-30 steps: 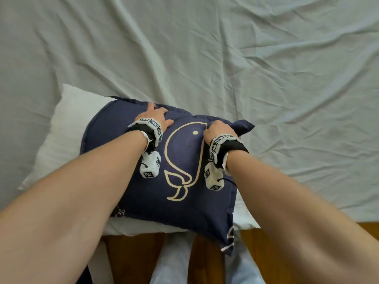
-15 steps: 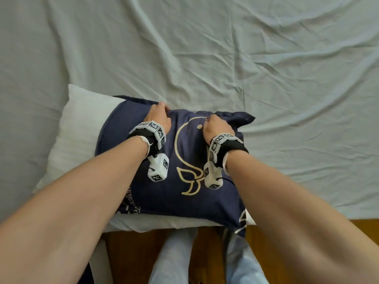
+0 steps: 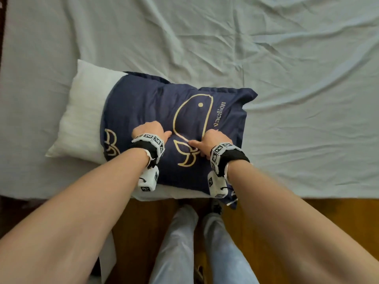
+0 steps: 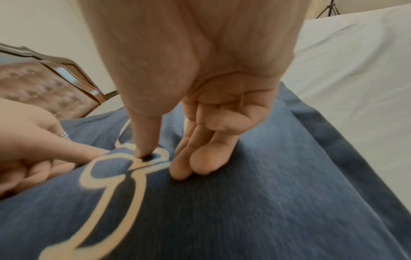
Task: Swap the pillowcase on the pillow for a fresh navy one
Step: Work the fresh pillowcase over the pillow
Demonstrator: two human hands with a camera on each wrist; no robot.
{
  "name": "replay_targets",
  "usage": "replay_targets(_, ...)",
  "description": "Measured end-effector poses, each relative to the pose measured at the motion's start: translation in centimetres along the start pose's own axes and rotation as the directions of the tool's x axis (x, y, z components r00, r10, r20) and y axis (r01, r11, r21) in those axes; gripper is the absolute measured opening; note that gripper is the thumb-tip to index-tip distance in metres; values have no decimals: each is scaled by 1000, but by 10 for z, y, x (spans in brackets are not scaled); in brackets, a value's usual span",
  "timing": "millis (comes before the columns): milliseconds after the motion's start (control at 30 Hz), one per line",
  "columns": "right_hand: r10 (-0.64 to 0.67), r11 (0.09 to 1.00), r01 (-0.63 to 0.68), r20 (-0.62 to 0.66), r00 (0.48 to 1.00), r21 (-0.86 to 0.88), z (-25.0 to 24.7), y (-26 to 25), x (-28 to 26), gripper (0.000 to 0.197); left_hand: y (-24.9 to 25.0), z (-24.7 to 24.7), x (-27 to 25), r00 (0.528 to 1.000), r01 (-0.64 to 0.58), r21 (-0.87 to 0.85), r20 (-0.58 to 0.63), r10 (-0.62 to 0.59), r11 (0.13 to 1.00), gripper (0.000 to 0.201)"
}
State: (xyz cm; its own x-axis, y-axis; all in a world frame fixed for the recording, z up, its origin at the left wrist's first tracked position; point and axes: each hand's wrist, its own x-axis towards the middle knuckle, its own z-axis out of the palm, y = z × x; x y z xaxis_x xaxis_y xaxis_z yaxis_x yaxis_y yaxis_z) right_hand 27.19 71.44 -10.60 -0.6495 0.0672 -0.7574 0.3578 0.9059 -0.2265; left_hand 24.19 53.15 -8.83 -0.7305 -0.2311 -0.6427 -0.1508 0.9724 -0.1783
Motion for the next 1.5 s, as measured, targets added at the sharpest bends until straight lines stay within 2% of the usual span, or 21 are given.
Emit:
replay_targets(100,28,996,-30,23,999,85,22,21,-13,70,0,5,-14,997,65,-109,39,-61,992,61)
replay_targets(200,103,980,-103,9,995,170,42,36,-32,71,-3,16,-21,986,113,-170,144,-89,979,80)
replay_targets(300,197,967,-184,-56,979,179,56,39,-45,69,-17,38,-28,951,183,-194,283,-124,964,95)
replay_targets(400,257,940,-236,-57,965,248,65,37,-47,48,-30,59,-31,940,233,-289,313,-138,929,88)
replay_targets(467,295,910,-252,-88,951,330,73,34,-44,30,-38,81,-13,935,285,-365,310,-172,887,91)
replay_targets(533,326,884,-253,-131,936,392,80,24,-44,28,-49,100,10,948,268,-462,282,-147,845,79)
replay_targets(633,384,837,-273,-154,911,474,90,6,-52,51,-51,74,-7,968,155,-556,251,-12,816,29)
replay_targets(733,517,750,-355,-161,840,558,107,-2,-65,92,-59,62,-14,981,62,-450,191,27,891,20)
replay_targets(800,648,628,-478,-73,758,615,117,-6,-72,103,-73,56,-14,989,52,-348,151,1,936,19)
replay_targets(867,691,545,-568,53,721,617,126,-12,-77,98,-88,48,-17,996,22,-248,87,-1,968,16)
replay_targets(933,671,526,-550,81,737,649,131,-17,-76,79,-95,42,-17,1000,-23,-135,19,25,991,18)
replay_targets(1000,646,532,-474,26,763,701,132,-19,-72,54,-98,37,-15,994,-67,-65,-93,61,996,31)
replay_targets(1100,609,608,-401,-79,790,685,129,-12,-70,33,-105,37,-9,937,-37,-67,-348,11,997,96)
replay_targets(1133,601,619,-381,-101,793,687,128,-10,-72,30,-113,40,-4,933,6,-147,-355,-59,989,113)
replay_targets(1200,607,602,-311,-169,776,736,122,-5,-73,24,-125,44,7,961,106,-350,-205,-186,931,129)
replay_targets(1233,621,573,-257,-208,755,778,116,-3,-74,22,-126,44,10,976,130,-405,-111,-189,905,127)
replay_targets(1267,641,537,-190,-251,725,822,108,0,-73,20,-121,44,13,989,103,-416,-56,-138,904,114)
replay_targets(1367,671,481,9,-375,639,877,74,7,-66,13,-87,35,4,991,-122,-317,-87,99,940,33)
replay_targets(1400,662,491,37,-401,633,870,63,12,-63,10,-72,32,-1,985,-172,-294,-70,158,940,19)
replay_targets(1433,642,515,29,-408,649,857,54,16,-62,9,-59,31,-6,980,-198,-290,-36,196,936,14)
replay_targets(1500,576,602,-74,-368,730,795,49,24,-59,11,-43,29,-9,974,-213,-294,17,228,932,12)
